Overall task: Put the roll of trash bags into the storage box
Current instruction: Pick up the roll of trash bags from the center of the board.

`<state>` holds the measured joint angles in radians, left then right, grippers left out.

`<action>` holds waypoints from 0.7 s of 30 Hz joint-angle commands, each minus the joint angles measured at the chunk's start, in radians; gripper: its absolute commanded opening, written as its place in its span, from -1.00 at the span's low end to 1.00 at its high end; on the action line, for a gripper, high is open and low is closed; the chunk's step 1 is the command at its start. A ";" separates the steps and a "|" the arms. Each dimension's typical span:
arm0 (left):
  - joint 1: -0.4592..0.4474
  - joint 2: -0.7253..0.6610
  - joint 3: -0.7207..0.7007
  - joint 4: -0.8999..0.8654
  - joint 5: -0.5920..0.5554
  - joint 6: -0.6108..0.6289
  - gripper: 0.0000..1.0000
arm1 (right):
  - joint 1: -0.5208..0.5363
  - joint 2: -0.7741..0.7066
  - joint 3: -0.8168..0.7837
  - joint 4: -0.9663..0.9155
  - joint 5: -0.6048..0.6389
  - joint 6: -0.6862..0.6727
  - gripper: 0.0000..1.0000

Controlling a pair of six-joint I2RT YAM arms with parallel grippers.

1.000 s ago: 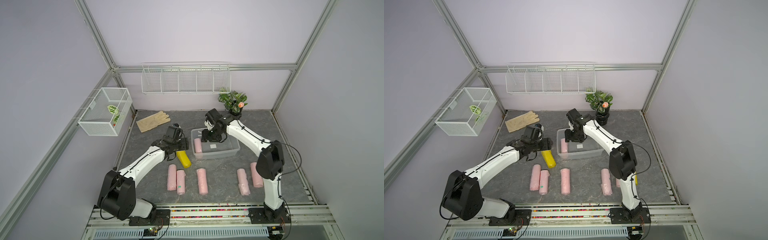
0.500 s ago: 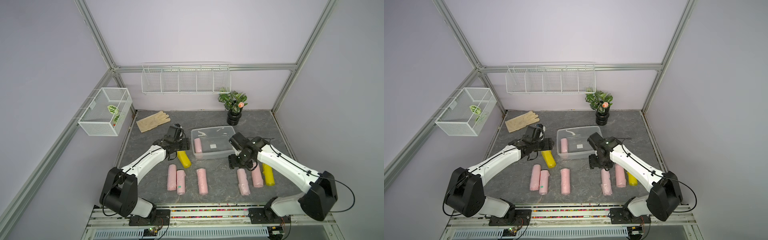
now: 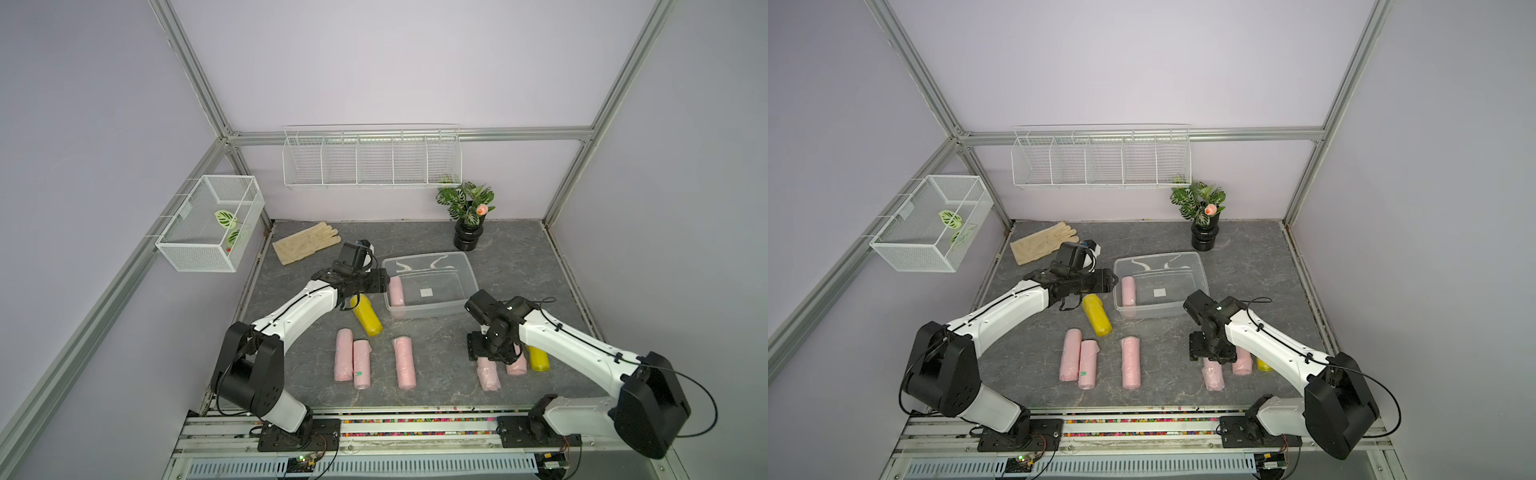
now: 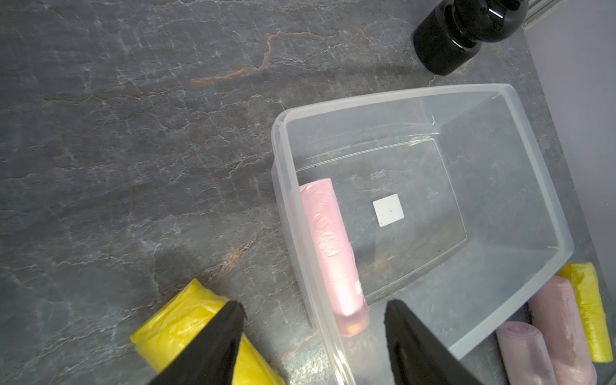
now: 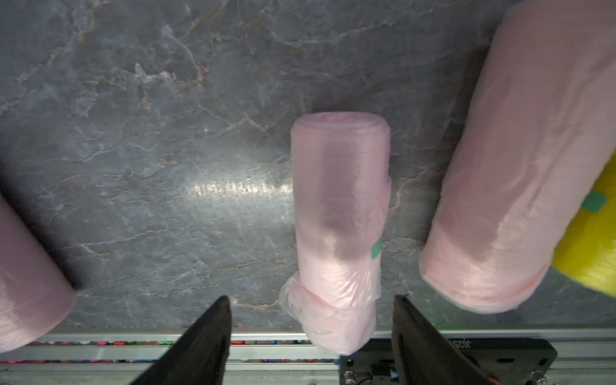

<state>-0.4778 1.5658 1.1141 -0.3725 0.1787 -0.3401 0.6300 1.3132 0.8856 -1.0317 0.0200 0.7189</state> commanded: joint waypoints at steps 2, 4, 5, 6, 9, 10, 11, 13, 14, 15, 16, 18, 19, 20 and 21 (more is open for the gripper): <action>0.004 0.008 0.001 -0.015 0.039 0.008 0.42 | 0.008 -0.003 -0.019 0.007 0.027 0.032 0.56; 0.005 -0.001 -0.012 -0.008 0.046 0.005 0.42 | 0.008 0.008 -0.025 0.010 0.030 0.036 0.56; 0.004 -0.004 -0.017 -0.009 0.047 0.003 0.42 | 0.007 0.017 -0.029 0.013 0.032 0.038 0.56; 0.004 -0.007 -0.020 -0.008 0.047 0.001 0.42 | 0.008 0.026 -0.035 0.020 0.032 0.040 0.56; 0.003 -0.013 -0.028 -0.007 0.049 -0.001 0.43 | 0.008 0.049 -0.052 0.054 0.017 0.042 0.56; 0.003 -0.016 -0.028 -0.009 0.051 -0.001 0.43 | 0.008 0.056 -0.055 0.065 0.012 0.042 0.55; 0.003 -0.016 -0.029 -0.009 0.053 0.000 0.42 | 0.007 0.067 -0.056 0.075 0.009 0.040 0.55; 0.003 -0.019 -0.030 -0.015 0.053 0.001 0.43 | 0.006 0.086 -0.053 0.077 0.010 0.031 0.55; 0.002 -0.023 -0.031 -0.017 0.051 0.001 0.42 | 0.004 0.097 -0.050 0.079 0.011 0.026 0.55; 0.004 -0.029 -0.033 -0.019 0.050 0.001 0.42 | 0.004 0.107 -0.050 0.082 0.011 0.020 0.55; 0.003 -0.033 -0.036 -0.019 0.048 0.001 0.42 | 0.002 0.111 -0.051 0.084 0.011 0.016 0.55; 0.002 -0.041 -0.040 -0.017 0.046 -0.001 0.42 | -0.001 0.124 -0.054 0.087 0.013 0.011 0.55; 0.003 -0.043 -0.043 -0.017 0.047 -0.002 0.42 | -0.004 0.128 -0.056 0.087 0.016 0.010 0.54; 0.004 -0.045 -0.045 -0.014 0.048 -0.003 0.42 | -0.006 0.131 -0.059 0.085 0.022 0.012 0.55; 0.004 -0.048 -0.047 -0.013 0.049 -0.004 0.42 | -0.009 0.130 -0.063 0.083 0.028 0.015 0.55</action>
<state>-0.4778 1.5440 1.0801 -0.3832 0.2180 -0.3401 0.6277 1.4345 0.8440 -0.9516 0.0311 0.7399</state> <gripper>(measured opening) 0.713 0.774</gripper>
